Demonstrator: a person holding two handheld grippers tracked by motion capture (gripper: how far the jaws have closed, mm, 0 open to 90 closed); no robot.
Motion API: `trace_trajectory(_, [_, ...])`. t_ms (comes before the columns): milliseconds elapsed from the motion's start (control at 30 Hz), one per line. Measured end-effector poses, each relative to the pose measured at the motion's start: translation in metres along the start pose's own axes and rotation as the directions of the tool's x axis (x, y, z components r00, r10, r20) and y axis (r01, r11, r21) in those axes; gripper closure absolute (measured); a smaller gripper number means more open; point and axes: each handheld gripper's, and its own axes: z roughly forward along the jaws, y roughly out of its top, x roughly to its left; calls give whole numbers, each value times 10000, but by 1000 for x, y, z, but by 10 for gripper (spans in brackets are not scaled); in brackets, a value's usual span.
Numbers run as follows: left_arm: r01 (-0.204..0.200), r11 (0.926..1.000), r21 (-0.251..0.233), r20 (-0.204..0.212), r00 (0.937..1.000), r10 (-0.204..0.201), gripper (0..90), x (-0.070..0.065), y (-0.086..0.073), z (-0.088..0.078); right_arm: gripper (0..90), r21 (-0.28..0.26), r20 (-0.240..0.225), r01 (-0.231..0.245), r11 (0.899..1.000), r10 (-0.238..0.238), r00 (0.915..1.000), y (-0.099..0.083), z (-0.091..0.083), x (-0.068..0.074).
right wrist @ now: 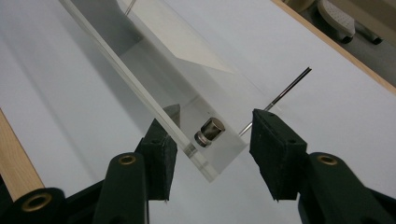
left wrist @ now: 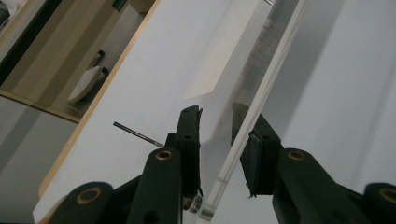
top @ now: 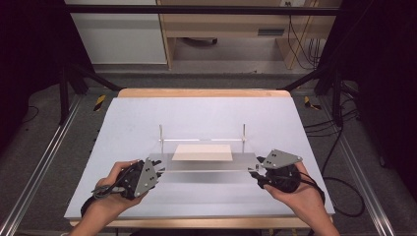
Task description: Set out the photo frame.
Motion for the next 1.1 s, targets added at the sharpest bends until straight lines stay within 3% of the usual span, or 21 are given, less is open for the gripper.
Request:
trace_trajectory(300, [364,9993,-42,15,9993,-364,702,8,4,0,524,-789,-18,375,9962,-377,9993,-1,2,-1])
trace_trajectory(467, [532,9986,-63,86,9986,-531,700,11,5,-1,592,-968,416,668,9931,-630,9971,1,6,0])
trace_trajectory(633, [699,9975,-44,198,9974,-698,699,18,8,0,600,-998,425,619,9931,-579,9974,4,5,-2])
trace_trajectory(1000, [902,9959,-99,131,9958,-901,668,38,18,1,593,-957,94,86,9954,-77,9999,23,5,-20])
trace_trajectory(1100, [1292,9908,-396,140,9916,-1288,639,42,20,0,592,-913,44,18,9958,-14,10000,28,5,-25])
